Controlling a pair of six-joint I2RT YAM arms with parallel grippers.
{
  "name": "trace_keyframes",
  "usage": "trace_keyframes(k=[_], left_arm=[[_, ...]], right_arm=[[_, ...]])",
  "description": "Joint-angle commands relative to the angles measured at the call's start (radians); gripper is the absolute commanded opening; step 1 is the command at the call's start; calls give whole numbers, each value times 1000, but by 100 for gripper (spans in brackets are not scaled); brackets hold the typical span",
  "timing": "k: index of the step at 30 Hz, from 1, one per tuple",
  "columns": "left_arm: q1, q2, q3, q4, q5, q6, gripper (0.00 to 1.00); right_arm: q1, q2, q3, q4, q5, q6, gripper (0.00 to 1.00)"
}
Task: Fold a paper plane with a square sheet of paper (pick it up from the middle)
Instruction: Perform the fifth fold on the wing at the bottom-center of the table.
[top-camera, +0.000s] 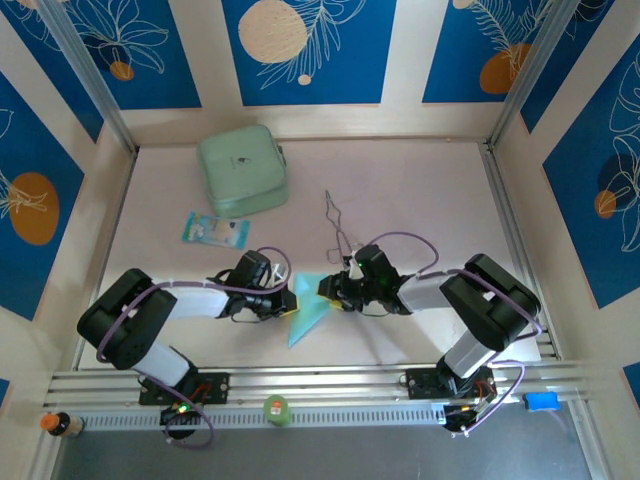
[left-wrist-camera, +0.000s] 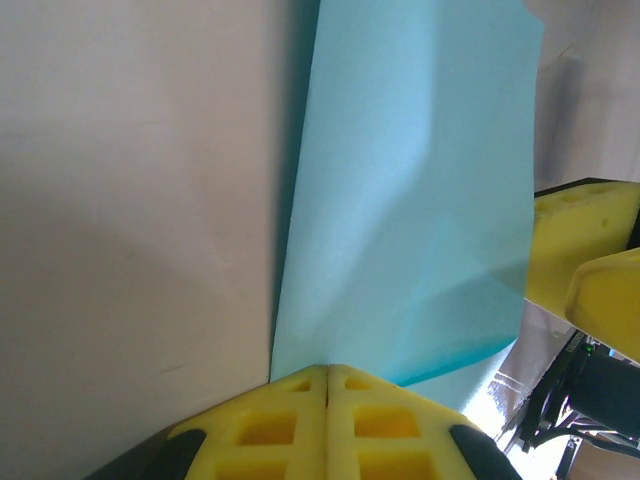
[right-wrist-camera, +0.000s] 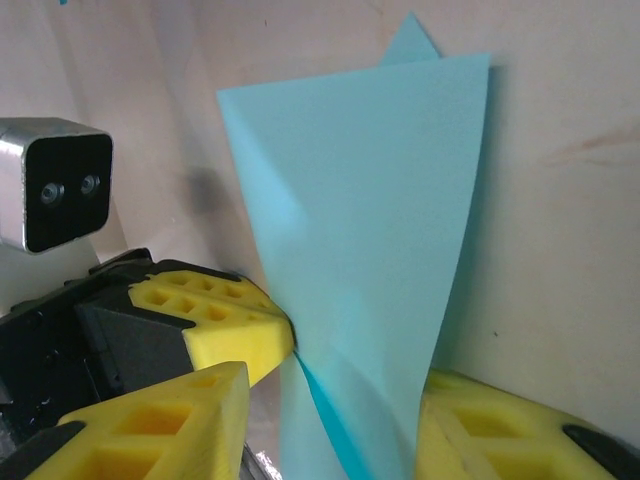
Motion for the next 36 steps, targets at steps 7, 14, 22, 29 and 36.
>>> trace_keyframes(k=[7, 14, 22, 29, 36], left_arm=[[-1, 28, -6, -102, -47, 8, 0], [-1, 25, 5, -111, -41, 10, 1], [-1, 17, 18, -118, -37, 14, 1], [-1, -17, 16, -107, -26, 13, 4], [-1, -160, 14, -146, -50, 58, 29]], right_arm=[[-46, 43, 67, -24, -102, -151, 37], [-66, 98, 101, -21, -149, -183, 34], [-76, 126, 118, -35, -174, -223, 27], [-77, 150, 141, -73, -181, -243, 15], [-66, 68, 110, -113, -71, -116, 3]])
